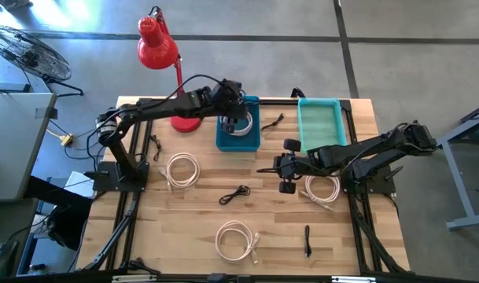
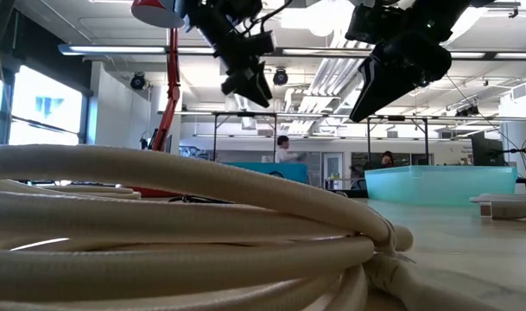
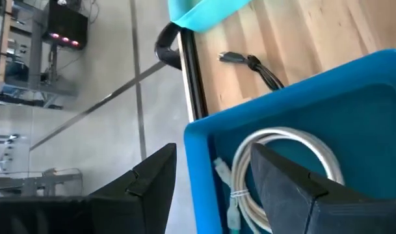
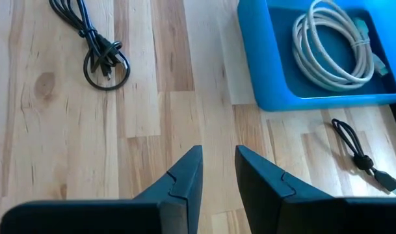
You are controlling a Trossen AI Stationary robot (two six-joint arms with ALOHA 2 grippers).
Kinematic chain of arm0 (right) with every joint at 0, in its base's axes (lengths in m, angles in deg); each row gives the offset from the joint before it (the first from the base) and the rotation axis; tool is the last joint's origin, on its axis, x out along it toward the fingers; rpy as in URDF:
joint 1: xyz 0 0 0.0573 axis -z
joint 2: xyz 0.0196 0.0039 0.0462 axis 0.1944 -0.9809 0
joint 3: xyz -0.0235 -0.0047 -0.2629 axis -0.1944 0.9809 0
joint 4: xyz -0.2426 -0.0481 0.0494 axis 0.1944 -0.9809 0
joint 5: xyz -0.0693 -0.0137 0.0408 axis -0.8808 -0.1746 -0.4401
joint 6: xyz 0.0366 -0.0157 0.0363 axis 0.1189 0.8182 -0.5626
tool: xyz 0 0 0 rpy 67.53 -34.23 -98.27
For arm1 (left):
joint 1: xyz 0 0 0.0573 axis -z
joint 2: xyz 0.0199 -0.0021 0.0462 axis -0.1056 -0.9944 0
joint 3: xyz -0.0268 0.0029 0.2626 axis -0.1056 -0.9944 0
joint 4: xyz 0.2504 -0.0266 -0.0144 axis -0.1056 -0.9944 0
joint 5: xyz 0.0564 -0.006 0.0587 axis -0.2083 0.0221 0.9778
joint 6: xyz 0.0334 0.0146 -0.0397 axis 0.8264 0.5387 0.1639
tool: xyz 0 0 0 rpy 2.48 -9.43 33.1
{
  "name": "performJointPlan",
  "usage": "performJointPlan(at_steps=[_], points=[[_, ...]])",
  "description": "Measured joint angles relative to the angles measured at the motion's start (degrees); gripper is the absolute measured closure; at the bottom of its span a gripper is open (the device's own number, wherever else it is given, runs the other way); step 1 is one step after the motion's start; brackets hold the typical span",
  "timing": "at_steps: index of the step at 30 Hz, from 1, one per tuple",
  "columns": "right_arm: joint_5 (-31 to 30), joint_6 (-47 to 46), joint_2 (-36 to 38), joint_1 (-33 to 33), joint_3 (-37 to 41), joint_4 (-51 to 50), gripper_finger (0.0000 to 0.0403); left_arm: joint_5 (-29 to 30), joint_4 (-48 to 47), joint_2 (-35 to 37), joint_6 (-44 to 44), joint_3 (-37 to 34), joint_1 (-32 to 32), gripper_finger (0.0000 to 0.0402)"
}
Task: Pick & Place USB Port
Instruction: Put the black charger cable in the green bin
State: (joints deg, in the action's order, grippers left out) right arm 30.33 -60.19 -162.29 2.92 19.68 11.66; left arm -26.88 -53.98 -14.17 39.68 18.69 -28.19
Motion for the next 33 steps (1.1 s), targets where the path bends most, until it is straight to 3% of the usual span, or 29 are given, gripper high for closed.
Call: performJointPlan(at_steps=[11,20,26,33], points=[[-5.84,-2.95,2.69,0.0,-0.04,-10.32,0.032,-7.88,-0.38,-1.35,0.04,-0.02,0.0,0.0209],[-5.6,-9.88,12.97,-0.65,-0.04,-16.83,0.032,-11.06,5.47,-4.55,2.5,-0.05,-0.66,0.0209],[-2.53,-12.84,21.39,-3.95,-0.04,-18.03,0.032,-12.9,6.71,-9.07,0.96,5.82,-1.6,0.0209],[-2.77,-15.03,25.18,-8.49,-0.04,-18.18,0.032,-13.88,-4.34,-17.81,-0.57,21.2,-1.46,0.0209]])
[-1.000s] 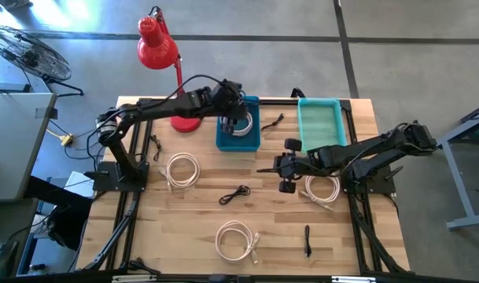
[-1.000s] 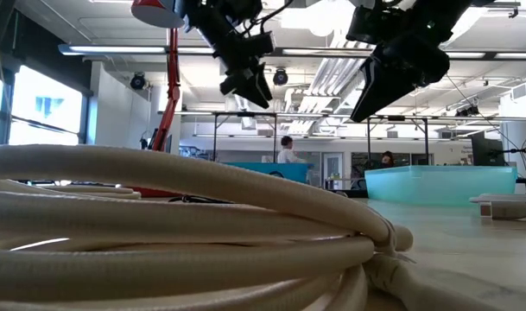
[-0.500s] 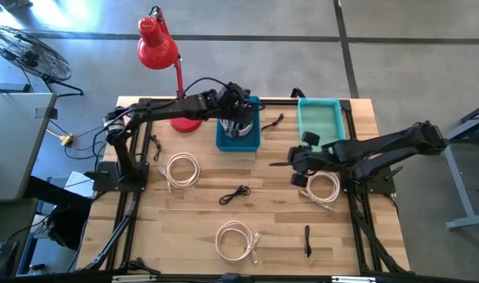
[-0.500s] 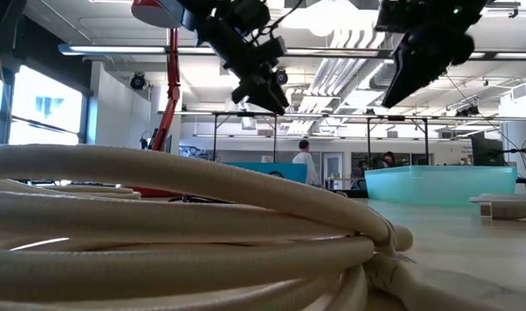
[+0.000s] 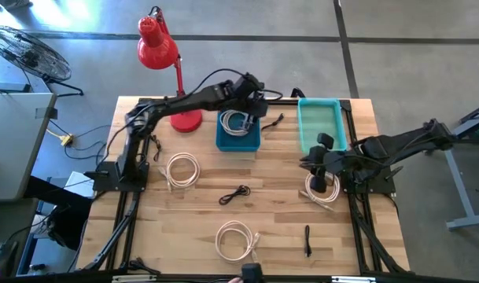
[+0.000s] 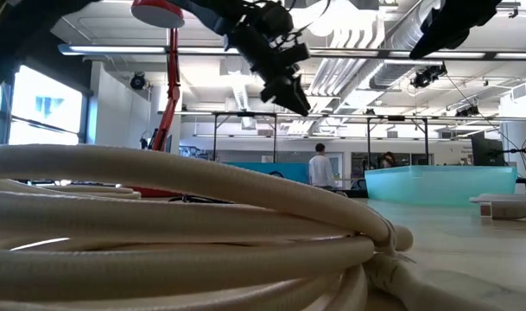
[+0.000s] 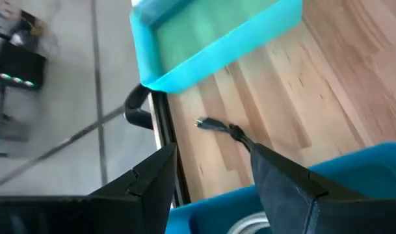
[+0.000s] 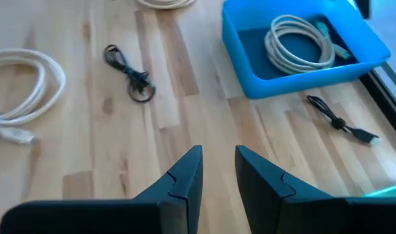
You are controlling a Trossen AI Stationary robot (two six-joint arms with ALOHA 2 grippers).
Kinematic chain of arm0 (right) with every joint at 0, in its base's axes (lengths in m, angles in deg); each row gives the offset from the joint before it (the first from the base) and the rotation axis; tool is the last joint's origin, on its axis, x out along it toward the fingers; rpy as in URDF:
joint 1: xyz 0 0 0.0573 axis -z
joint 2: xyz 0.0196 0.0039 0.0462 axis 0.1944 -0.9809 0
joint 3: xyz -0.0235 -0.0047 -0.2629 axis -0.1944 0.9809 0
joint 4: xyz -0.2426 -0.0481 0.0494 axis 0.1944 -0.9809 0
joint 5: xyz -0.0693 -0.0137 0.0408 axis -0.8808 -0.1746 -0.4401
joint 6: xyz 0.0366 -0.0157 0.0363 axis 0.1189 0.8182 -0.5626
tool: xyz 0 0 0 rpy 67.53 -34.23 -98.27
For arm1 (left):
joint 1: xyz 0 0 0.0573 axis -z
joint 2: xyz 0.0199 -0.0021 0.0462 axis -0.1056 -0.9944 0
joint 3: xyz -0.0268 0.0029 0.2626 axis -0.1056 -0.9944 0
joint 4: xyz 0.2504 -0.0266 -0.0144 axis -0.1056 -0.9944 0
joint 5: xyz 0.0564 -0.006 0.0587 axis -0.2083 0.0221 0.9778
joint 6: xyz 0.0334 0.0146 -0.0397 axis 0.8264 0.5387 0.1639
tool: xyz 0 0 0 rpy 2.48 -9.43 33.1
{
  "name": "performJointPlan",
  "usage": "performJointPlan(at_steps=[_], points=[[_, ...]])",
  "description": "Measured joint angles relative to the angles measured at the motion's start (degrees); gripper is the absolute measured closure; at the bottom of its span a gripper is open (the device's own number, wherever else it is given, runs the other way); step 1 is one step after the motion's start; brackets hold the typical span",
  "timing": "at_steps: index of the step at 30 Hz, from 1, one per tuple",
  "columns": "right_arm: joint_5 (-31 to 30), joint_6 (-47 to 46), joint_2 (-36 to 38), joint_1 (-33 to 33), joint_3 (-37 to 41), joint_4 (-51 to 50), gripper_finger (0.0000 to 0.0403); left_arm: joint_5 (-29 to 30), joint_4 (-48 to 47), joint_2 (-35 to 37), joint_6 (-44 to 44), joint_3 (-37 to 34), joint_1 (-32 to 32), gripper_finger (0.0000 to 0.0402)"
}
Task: Pick & Place USB Port
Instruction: Put the black charger cable in the green bin
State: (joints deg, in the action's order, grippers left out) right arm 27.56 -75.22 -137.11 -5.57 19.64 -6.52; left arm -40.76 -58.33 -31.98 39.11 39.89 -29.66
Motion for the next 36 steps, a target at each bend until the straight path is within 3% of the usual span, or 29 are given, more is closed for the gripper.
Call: performJointPlan(at_steps=[8,14,24,30,36], points=[[-2.74,-2.41,-0.67,-4.4,0.0,-2.07,0.032,-0.38,-8.56,-8.75,-1.87,13.67,-0.03,0.0209],[-6.52,-6.3,-0.65,-7.42,0.02,-6.16,0.032,-4.28,-9.83,-11.39,-3.0,14.98,-0.04,0.0209],[-10.84,-7.68,-0.98,-10.0,1.06,-5.77,0.032,-5.14,-9.86,-13.48,-4.68,14.35,0.32,0.0209],[-10.94,-6.93,-0.95,-9.85,6.09,-3.19,0.032,-13.03,-10.53,-12.69,-4.61,14.29,2.0,0.0209],[-10.72,-0.8,-0.91,-9.85,10.32,5.02,0.032,-14.0,-22.25,-12.24,-2.8,23.41,4.21,0.0209]])
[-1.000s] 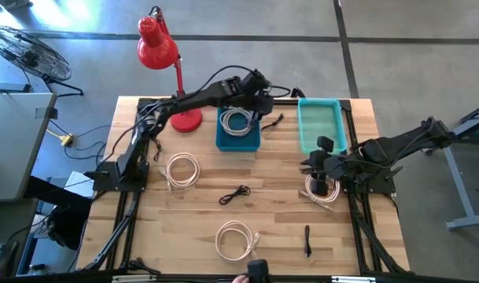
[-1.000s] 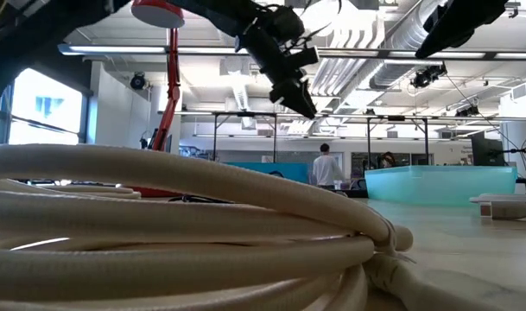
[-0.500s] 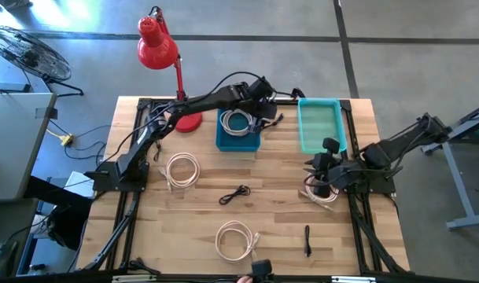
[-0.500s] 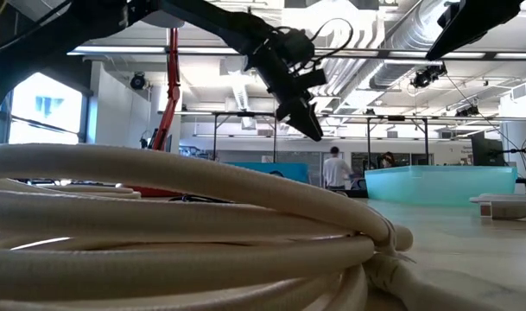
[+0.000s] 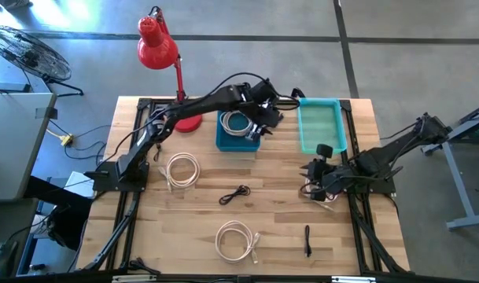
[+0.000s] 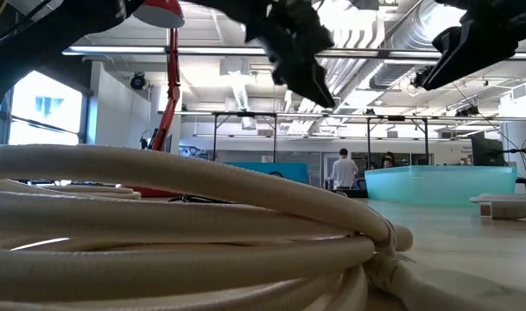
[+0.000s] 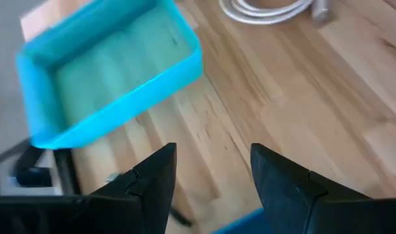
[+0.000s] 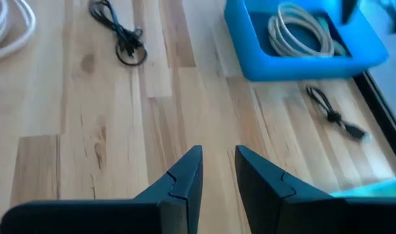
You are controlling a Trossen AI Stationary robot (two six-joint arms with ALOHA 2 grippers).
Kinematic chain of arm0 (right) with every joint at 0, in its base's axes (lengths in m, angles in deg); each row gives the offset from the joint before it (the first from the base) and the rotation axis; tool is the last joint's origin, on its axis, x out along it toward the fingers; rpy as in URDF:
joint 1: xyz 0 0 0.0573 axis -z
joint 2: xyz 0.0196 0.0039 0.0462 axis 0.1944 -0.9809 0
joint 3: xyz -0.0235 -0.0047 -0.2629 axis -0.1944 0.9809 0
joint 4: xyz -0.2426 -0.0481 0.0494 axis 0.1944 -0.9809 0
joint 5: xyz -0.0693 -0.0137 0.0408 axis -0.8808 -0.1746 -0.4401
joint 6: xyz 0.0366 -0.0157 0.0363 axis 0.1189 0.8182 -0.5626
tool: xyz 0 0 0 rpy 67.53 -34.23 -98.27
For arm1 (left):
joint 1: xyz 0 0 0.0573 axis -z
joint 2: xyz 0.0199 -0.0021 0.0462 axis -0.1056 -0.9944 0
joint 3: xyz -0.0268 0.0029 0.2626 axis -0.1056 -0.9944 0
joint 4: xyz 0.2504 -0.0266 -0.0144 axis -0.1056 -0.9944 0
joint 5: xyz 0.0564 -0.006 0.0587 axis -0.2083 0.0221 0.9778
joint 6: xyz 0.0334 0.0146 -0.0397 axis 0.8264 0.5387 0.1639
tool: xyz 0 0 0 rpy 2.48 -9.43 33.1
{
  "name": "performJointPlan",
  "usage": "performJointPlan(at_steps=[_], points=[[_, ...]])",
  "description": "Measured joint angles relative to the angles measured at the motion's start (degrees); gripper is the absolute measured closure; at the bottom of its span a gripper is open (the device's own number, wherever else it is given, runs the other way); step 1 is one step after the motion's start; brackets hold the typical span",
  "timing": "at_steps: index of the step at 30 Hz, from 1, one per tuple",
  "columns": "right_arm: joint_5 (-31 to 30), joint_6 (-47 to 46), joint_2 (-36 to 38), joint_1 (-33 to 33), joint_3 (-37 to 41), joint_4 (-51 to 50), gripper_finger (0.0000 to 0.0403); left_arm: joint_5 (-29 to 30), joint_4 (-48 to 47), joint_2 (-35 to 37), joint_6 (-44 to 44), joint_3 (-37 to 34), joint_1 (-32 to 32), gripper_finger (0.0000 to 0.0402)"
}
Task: Pick & Place USB Port
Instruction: Put the black charger cable in the green bin
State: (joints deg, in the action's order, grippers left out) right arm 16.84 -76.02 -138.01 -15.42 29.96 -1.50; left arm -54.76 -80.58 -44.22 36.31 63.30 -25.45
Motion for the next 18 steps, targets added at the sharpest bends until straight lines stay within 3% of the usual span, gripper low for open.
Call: performJointPlan(at_steps=[2,6,8,14,18], points=[[-0.31,3.44,0.04,0.0,0.67,3.12,0.032,0.73,-6.36,0.09,1.67,4.59,1.0,0.0209],[-0.32,11.87,0.04,1.64,0.77,9.08,0.032,0.51,-10.56,5.49,2.27,1.56,3.41,0.0209],[1.97,15.79,0.04,4.01,0.76,12.1,0.032,0.52,-15.71,7.45,2.92,1.91,4.57,0.0209],[9.51,26.49,0.04,14.72,0.76,17.57,0.032,7.67,-28.06,11.44,0.44,2.7,8.36,0.0209],[18.61,29.9,-0.19,24.64,0.76,18.16,0.032,7.32,-36.92,12.07,-4.22,2.74,10.74,0.0209]])
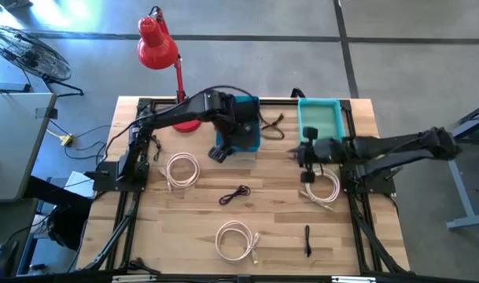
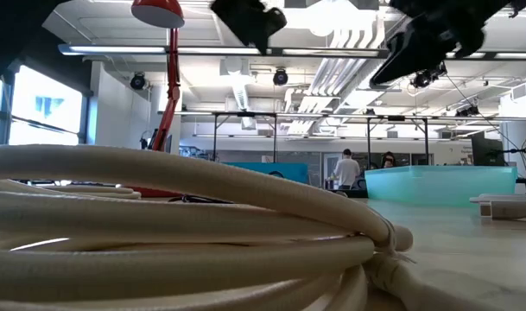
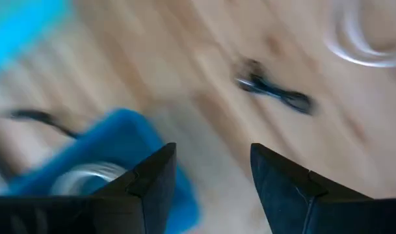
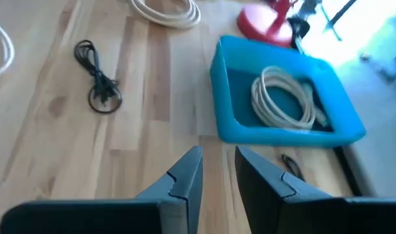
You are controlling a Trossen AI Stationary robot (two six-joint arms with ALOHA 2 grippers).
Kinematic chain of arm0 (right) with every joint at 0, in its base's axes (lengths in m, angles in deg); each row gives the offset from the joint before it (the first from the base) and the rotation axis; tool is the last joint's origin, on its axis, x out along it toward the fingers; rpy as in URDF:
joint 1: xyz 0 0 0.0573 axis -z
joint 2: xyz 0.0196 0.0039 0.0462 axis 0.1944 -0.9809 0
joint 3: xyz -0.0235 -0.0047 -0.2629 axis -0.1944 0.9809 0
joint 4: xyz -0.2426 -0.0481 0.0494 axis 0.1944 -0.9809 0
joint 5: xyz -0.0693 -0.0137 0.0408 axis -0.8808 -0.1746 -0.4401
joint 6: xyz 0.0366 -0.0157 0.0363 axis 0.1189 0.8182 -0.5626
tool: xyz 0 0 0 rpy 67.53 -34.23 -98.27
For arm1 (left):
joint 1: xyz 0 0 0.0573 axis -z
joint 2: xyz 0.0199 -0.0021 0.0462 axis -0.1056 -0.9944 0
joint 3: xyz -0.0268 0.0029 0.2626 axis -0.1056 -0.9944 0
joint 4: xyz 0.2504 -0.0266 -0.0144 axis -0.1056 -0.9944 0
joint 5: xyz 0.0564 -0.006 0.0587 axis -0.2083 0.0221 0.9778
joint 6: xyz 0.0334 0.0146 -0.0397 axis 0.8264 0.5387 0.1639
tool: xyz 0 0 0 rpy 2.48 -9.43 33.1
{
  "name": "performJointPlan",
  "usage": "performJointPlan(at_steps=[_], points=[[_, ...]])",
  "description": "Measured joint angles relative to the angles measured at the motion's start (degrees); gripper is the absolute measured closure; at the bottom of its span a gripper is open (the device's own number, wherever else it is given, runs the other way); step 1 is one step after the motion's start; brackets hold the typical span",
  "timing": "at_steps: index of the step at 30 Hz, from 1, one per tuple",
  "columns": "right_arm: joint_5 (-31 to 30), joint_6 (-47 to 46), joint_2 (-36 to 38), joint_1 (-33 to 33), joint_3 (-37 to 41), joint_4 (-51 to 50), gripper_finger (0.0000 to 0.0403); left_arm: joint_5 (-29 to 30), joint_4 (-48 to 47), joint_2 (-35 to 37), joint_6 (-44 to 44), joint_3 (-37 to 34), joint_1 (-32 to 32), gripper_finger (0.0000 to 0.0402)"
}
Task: Pick & Place USB Port
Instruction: Put the black charger cable in the green bin
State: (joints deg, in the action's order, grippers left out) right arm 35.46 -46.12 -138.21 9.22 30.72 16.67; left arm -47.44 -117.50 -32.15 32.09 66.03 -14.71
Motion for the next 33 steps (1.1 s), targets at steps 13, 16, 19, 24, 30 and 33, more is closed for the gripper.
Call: performJointPlan(at_steps=[13,16,19,24,30,33], points=[[15.51,13.98,-15.72,24.97,-1.62,9.61,0.032,2.32,-1.79,-0.09,-9.68,-8.87,7.18,0.0209],[15.96,17.79,-21.33,28.12,-3.58,9.21,0.032,2.29,-1.69,-0.09,-9.7,-11.61,8.39,0.0209],[16.08,20.82,-26.61,30.85,-6.44,6.7,0.032,2.31,-1.61,-0.11,-9.7,-14.25,9.26,0.0209],[16.12,21.37,-34.11,34.04,-11.24,2.6,0.032,2.45,-1.59,-0.11,-9.72,-19.29,9.83,0.0209],[18.23,23.97,-40.48,35.49,-15.69,2.53,0.032,3.02,-1.48,-0.11,-12.89,-25.6,9.82,0.0209],[18.17,24.18,-43.34,36.24,-18.45,1.44,0.032,5.42,-0.81,-0.11,-14.08,-29.4,9.82,0.0209]])
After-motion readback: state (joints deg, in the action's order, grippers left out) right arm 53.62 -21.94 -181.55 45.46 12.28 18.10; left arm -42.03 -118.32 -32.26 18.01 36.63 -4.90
